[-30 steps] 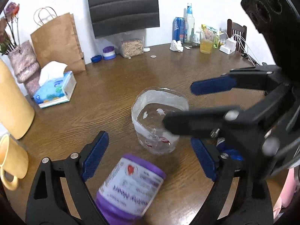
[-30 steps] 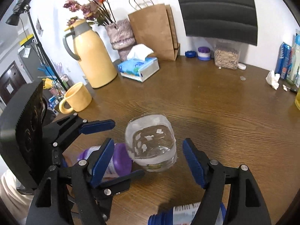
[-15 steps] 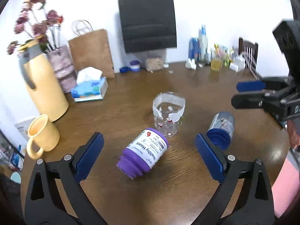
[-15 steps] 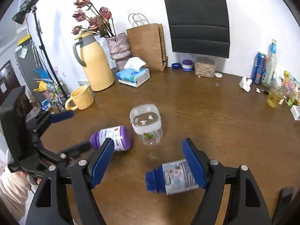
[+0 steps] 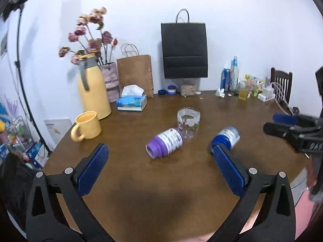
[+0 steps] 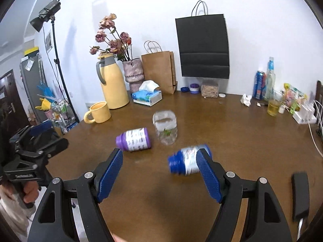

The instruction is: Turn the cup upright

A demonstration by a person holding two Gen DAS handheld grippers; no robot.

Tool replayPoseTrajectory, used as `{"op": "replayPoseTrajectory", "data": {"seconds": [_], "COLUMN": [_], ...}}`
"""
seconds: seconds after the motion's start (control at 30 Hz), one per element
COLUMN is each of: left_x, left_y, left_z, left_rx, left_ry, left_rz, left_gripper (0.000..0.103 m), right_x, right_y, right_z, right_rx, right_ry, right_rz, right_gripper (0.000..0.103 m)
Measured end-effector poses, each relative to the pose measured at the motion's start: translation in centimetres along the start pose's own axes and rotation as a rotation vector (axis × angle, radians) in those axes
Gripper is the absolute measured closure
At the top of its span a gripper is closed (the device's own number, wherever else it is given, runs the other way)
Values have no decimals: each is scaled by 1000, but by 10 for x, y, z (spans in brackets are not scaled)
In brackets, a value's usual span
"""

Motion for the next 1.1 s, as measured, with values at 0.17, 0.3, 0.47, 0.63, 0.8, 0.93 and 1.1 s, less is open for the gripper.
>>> {"op": "replayPoseTrajectory", "data": {"seconds": [0.17,0.3,0.47,0.63,0.8,0.93,1.1], "left_x": [11,12,-2,-6,-4,-3,-3], "left_y": [49,64,53,61,66,66,66], "left_z": [-36,-67,-81,-81,-79,-79,-79], "left_rx": [-103,-74,15,-11,-31,-32,-30], "left_ry": [23,74,59,46,52,57,57], "left_rz": [71,72,20,32,48,55,54], "left_gripper": [0,0,0,0,0,0,0], "right_x": [30,53,67,64,64,66,65], "right_y": [24,37,46,53,53,56,57], "right_z": [-44,-83,-98,-94,-94,-93,-93], "right_rx": [-43,-54,-97,-113,-114,-125,-127], "right_ry": [62,24,37,44,46,53,54], "right_rz": [-82,-47,-52,-76,-91,-98,-105], "right_gripper": [23,23,23,23,23,23,23]}}
Point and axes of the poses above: each gripper's, at about its wrist camera, not at the fingertips, and y roughly against the way its jaws point, x to its left, z to its top, the point moved 6 cm from there along -y, roughly the way its jaws point, and after that the axes turned 6 degrees about z, right-handed, at the moved point
